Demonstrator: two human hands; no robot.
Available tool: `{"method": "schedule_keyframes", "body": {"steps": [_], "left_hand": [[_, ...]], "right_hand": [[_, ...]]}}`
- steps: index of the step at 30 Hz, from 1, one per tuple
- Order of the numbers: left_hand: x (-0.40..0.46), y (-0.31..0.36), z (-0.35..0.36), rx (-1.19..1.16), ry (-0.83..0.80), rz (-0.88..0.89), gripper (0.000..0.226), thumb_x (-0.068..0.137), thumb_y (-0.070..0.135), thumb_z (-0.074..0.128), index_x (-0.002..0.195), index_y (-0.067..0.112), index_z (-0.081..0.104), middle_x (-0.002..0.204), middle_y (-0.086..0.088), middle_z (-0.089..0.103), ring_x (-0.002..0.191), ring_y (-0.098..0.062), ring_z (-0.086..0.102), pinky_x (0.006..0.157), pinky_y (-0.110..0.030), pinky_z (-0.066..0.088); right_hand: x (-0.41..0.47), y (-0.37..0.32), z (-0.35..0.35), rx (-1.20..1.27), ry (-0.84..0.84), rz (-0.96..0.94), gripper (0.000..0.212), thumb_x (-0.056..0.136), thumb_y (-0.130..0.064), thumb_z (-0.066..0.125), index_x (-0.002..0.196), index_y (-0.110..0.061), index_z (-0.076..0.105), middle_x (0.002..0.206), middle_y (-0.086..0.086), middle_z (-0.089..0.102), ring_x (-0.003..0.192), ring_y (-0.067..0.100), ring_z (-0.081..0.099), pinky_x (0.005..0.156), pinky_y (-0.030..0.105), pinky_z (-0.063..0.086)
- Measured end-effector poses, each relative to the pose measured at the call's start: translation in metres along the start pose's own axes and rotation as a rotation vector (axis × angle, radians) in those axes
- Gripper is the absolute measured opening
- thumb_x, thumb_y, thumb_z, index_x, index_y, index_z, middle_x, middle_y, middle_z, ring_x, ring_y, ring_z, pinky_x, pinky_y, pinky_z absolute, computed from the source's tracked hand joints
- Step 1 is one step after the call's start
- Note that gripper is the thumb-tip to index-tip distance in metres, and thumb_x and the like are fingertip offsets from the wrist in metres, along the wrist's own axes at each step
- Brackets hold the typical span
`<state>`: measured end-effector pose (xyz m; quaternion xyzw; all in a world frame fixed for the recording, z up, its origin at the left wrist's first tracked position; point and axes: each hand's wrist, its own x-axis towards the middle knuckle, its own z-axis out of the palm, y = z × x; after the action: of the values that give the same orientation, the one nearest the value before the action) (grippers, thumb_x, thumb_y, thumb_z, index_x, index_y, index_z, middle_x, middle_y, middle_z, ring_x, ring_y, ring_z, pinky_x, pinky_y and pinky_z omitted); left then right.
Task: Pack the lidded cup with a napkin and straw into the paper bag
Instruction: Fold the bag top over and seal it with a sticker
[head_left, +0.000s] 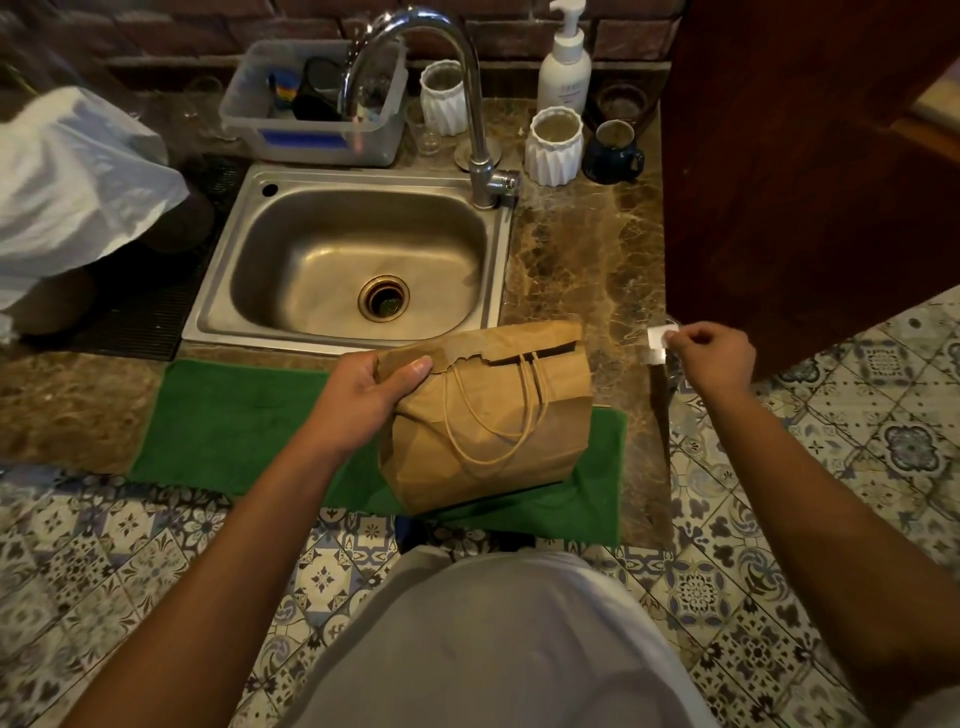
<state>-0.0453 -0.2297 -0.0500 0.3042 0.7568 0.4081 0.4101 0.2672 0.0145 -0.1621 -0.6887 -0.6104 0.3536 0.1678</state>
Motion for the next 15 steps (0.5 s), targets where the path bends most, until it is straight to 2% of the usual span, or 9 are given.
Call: {"method": "schedule_keyframes", "body": {"steps": [2, 4, 7, 10, 13, 15], "left_hand": [[0.000, 0.002, 0.001, -0.001, 0.006, 0.016, 0.018, 0.094, 0.027, 0.070, 0.082, 0.016, 0.076, 0.075, 0.004, 0.075, 0.072, -0.009, 0.069, 0.072, -0.031, 0.054], [0.000, 0.004, 0.002, 0.007, 0.002, 0.039, 0.017, 0.095, 0.026, 0.069, 0.081, 0.018, 0.075, 0.072, 0.008, 0.075, 0.070, -0.005, 0.069, 0.069, -0.026, 0.054], [0.000, 0.008, 0.004, 0.001, -0.015, 0.074, 0.018, 0.097, 0.021, 0.068, 0.080, 0.021, 0.073, 0.068, 0.015, 0.074, 0.065, 0.003, 0.067, 0.063, -0.015, 0.052], [0.000, 0.008, 0.004, 0.001, -0.029, 0.090, 0.017, 0.096, 0.021, 0.068, 0.080, 0.020, 0.073, 0.069, 0.015, 0.075, 0.066, 0.003, 0.067, 0.063, -0.015, 0.052], [0.000, 0.006, 0.002, 0.005, -0.031, 0.079, 0.015, 0.096, 0.023, 0.068, 0.083, 0.019, 0.074, 0.074, 0.010, 0.077, 0.072, -0.002, 0.070, 0.068, -0.019, 0.056], [0.001, 0.005, 0.000, 0.019, -0.031, 0.087, 0.015, 0.097, 0.024, 0.068, 0.084, 0.020, 0.075, 0.079, 0.008, 0.078, 0.076, -0.005, 0.072, 0.072, -0.024, 0.056]], "right_hand": [[-0.009, -0.028, -0.010, 0.090, -0.047, -0.141, 0.023, 0.090, -0.032, 0.075, 0.104, -0.014, 0.077, 0.102, 0.005, 0.076, 0.092, 0.021, 0.071, 0.079, 0.031, 0.052], [-0.024, -0.065, -0.024, 0.189, -0.113, -0.291, 0.024, 0.089, -0.031, 0.077, 0.107, -0.015, 0.077, 0.107, 0.004, 0.075, 0.098, 0.018, 0.069, 0.080, 0.024, 0.051], [-0.053, -0.123, -0.039, 0.217, -0.320, -0.565, 0.018, 0.088, -0.027, 0.079, 0.103, -0.019, 0.074, 0.112, 0.002, 0.069, 0.104, 0.017, 0.065, 0.088, 0.026, 0.050], [-0.083, -0.163, -0.031, -0.027, -0.523, -0.812, 0.016, 0.085, -0.033, 0.079, 0.098, -0.025, 0.073, 0.113, -0.006, 0.062, 0.111, 0.014, 0.056, 0.092, 0.031, 0.044], [-0.097, -0.182, -0.005, -0.271, -0.575, -0.997, 0.018, 0.084, -0.038, 0.079, 0.096, -0.025, 0.076, 0.110, -0.004, 0.064, 0.111, 0.018, 0.053, 0.090, 0.037, 0.045], [-0.100, -0.188, 0.007, -0.355, -0.601, -1.042, 0.017, 0.085, -0.040, 0.078, 0.095, -0.026, 0.077, 0.108, -0.003, 0.064, 0.110, 0.019, 0.054, 0.089, 0.039, 0.046]]}}
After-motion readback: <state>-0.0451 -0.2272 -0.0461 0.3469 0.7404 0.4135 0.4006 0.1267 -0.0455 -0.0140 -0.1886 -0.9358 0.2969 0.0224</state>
